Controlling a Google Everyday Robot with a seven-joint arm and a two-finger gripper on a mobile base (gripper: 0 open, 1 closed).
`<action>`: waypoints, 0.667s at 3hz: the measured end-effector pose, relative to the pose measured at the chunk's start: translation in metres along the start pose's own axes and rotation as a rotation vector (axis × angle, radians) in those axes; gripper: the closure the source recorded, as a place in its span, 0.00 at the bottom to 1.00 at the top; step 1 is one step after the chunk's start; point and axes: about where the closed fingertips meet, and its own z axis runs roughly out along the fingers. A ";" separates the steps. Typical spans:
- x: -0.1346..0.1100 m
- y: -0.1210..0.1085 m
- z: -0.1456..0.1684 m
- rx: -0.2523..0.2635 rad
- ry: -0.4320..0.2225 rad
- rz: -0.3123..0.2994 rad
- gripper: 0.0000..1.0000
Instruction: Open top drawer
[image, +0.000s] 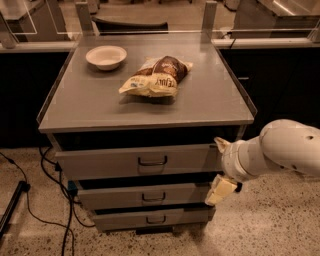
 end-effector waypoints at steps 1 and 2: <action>0.000 -0.010 0.015 -0.001 -0.005 -0.004 0.00; -0.003 -0.019 0.024 0.002 -0.007 -0.016 0.00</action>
Offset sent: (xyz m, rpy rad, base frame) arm 0.0430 0.0093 -0.0182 -0.0002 -0.0174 0.0213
